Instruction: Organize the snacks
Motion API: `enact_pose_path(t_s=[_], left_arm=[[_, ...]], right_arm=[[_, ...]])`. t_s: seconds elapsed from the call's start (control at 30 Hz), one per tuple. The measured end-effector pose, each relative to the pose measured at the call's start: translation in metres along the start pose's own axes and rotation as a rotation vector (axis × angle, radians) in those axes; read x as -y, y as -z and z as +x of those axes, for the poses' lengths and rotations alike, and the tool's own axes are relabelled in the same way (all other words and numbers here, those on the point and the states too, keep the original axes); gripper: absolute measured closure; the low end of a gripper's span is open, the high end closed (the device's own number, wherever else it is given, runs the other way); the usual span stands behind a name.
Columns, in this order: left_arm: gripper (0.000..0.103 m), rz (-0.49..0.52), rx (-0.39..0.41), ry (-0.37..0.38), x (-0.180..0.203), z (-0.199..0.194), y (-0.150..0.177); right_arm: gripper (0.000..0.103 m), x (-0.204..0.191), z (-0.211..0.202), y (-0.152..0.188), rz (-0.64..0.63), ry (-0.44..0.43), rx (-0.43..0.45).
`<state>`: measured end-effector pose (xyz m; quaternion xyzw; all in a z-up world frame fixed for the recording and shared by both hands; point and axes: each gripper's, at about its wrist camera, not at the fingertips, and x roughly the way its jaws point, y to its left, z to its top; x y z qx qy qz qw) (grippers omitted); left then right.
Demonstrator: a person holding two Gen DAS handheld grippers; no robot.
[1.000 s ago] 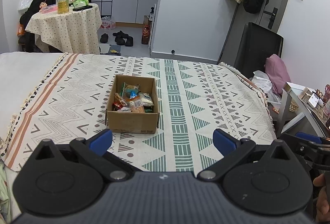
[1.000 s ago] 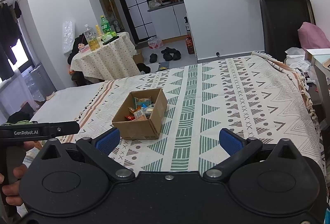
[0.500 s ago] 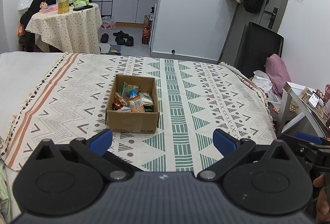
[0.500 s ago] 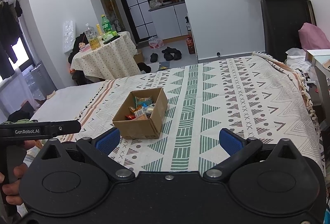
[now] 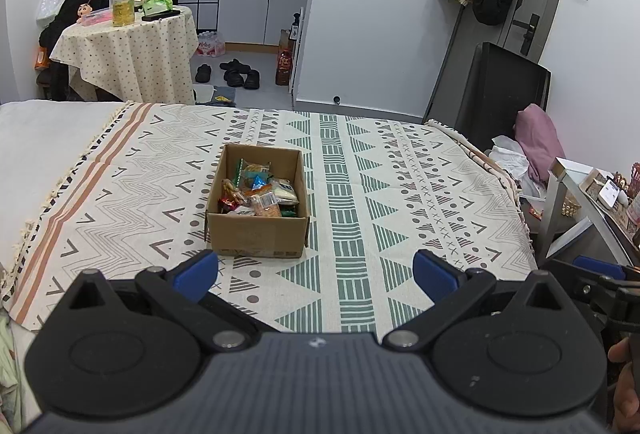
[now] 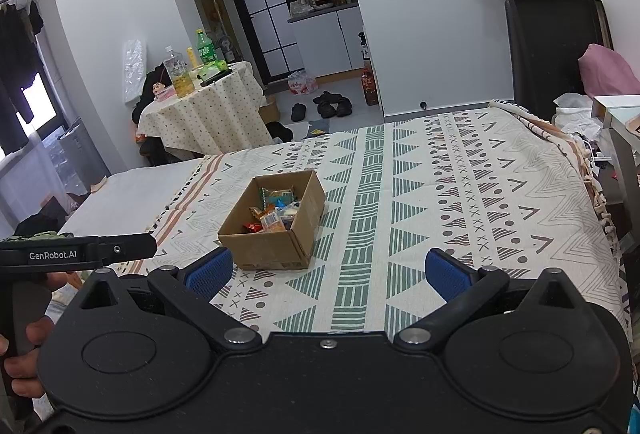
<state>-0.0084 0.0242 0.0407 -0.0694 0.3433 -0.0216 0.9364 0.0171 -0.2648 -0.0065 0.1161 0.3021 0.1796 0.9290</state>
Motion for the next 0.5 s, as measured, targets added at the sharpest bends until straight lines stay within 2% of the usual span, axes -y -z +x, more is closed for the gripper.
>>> enact_pose_path(t_s=[0.5], left_arm=[[0.0,0.01,0.0,0.015,-0.0012,-0.0004,0.0025]], right_arm=[[0.0,0.0036,-0.0001,0.0015,0.003,0.007,-0.004]])
